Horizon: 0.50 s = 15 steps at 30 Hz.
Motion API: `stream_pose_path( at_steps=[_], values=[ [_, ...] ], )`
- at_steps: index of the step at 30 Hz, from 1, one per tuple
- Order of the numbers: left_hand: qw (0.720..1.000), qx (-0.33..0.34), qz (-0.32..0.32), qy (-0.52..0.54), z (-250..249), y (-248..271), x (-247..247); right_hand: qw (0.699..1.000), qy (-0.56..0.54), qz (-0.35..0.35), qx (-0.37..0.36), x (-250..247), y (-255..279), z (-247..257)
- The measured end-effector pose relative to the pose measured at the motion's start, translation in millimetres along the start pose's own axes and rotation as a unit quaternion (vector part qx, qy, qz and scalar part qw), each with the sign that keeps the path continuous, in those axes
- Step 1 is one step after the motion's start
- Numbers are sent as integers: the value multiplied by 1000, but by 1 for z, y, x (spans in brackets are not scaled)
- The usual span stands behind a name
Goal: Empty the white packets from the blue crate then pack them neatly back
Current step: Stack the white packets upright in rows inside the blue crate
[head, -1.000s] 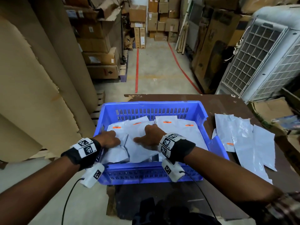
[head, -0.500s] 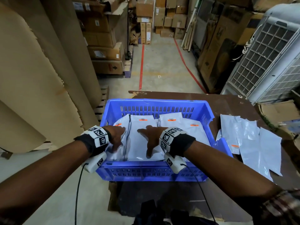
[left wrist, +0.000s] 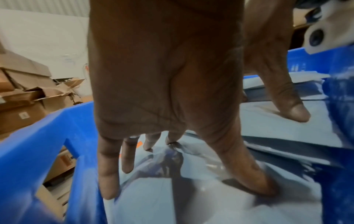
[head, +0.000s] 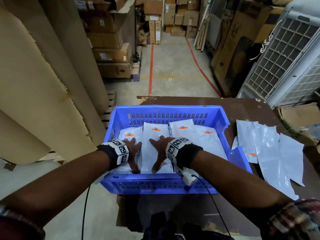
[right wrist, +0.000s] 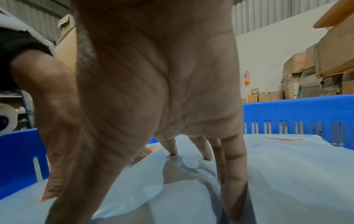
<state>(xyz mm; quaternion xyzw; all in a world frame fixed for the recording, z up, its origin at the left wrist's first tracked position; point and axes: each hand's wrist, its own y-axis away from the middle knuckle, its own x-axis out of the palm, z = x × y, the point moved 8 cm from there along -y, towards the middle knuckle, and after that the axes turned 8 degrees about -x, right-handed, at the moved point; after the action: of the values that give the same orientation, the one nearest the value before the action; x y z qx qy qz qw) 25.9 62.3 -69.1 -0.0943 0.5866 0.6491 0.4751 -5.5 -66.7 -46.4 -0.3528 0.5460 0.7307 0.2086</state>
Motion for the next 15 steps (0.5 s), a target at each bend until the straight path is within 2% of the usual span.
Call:
stream_pose_path(
  at_steps=[9, 15],
  values=[
    [1000, 8, -26, 8, -4, -15, 3, 999, 0, -33, -21, -3, 3, 3],
    [989, 80, 38, 114, 2, -7, -20, 1000, -16, -19, -10, -16, 8, 4]
  ],
)
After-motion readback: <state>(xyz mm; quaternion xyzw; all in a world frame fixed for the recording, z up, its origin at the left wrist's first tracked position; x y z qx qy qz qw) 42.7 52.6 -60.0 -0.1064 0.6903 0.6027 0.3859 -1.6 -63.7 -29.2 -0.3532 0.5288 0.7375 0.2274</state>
